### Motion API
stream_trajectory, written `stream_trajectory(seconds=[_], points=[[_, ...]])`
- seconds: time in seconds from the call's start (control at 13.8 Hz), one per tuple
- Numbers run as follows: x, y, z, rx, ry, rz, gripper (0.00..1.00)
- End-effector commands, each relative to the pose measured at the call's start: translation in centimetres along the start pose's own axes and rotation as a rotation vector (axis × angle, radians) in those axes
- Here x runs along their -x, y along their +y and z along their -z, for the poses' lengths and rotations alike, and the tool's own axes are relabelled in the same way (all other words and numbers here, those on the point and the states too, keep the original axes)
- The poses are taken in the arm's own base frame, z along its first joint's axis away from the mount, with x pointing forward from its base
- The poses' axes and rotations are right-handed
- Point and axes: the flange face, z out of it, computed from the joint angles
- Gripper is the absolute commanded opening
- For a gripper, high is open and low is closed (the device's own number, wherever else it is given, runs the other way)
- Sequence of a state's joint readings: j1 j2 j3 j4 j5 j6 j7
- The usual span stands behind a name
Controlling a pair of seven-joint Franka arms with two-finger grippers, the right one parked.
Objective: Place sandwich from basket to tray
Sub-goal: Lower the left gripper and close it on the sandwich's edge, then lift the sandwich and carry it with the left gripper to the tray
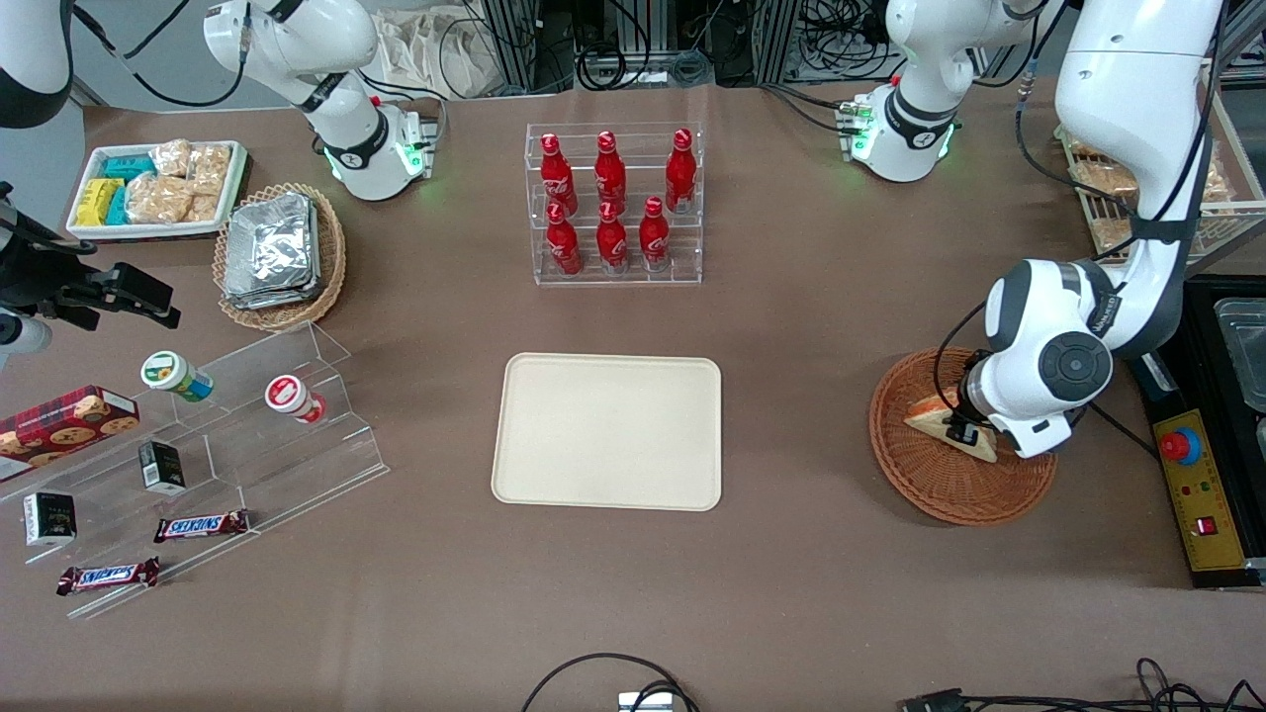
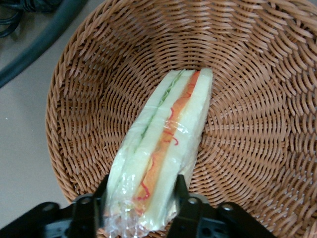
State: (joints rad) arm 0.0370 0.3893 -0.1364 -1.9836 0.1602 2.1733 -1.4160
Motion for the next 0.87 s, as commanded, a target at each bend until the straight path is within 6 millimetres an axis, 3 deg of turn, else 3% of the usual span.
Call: stream_trajectory(seconds=[0.0,0.07,0.44,0.51,0.8], points=[[0.3,0.1,0.5,0.005,0.017,-0.033,0.00],[0.5,-0.1,1.3,-0.007,0.018,-0.047,0.00],[4.8,0.5,10.4,-0.110,0.015,-0.217,0.00],[6.4,0.6,12.4,-0.126,0.034,-0.276,0.00],[15.7,0.4,20.6,-0.132,0.062,-0.594,0.00]])
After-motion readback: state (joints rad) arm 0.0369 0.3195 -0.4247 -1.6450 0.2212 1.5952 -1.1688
